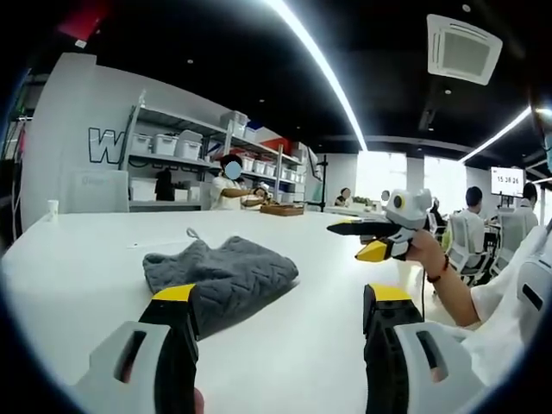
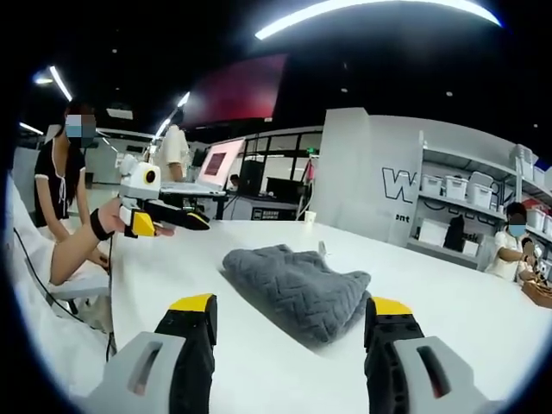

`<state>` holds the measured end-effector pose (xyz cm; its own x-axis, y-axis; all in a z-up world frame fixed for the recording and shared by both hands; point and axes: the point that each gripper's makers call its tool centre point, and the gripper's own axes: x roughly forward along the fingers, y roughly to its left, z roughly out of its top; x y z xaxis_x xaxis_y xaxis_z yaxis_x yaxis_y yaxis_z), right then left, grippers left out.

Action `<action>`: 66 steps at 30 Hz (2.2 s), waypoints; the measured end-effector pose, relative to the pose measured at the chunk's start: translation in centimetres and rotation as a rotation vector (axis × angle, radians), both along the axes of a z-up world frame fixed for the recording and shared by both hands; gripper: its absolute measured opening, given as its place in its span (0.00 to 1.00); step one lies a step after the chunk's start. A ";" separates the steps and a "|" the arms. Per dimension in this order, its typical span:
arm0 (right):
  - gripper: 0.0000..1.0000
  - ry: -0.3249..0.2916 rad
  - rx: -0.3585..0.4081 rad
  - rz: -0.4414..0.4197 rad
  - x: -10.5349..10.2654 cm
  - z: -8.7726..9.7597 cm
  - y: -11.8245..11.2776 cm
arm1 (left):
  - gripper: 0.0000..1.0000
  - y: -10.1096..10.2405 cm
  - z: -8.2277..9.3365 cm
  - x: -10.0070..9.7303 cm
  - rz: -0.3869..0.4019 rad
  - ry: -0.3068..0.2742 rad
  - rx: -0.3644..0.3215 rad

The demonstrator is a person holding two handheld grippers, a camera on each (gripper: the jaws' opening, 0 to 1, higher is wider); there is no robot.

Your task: Open the folded towel by lifting each exposed corner and separating the folded layers until the towel lies flat within the target outline without major curled edges

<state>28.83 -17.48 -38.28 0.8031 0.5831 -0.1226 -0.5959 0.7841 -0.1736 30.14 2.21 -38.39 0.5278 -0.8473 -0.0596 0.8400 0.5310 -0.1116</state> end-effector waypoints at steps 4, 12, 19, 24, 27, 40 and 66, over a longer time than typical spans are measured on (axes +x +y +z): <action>0.68 0.006 0.009 0.001 0.3 0.0 0.0 | 0.75 0.1 0.2 0.3 0.008 0.000 -0.001; 0.66 0.023 0.007 0.011 0.9 -0.1 0.2 | 0.76 -0.1 0.3 0.6 0.009 0.004 0.003; 0.66 0.027 0.002 0.004 1.2 -0.2 0.0 | 0.76 -0.5 0.2 0.8 0.005 0.008 0.006; 0.65 0.041 0.001 0.008 1.3 -0.6 -0.1 | 0.76 -0.8 0.0 1.2 0.004 0.014 0.010; 0.65 0.046 0.008 0.008 1.2 -0.7 -0.1 | 0.76 -0.9 -0.1 1.3 0.003 0.018 0.018; 0.64 0.035 0.021 0.003 1.1 0.1 -0.1 | 0.76 -0.7 -0.2 1.4 0.019 0.009 0.034; 0.60 0.036 0.044 -0.015 3.2 0.1 -0.8 | 0.74 -0.7 -0.8 1.5 0.041 0.010 -0.010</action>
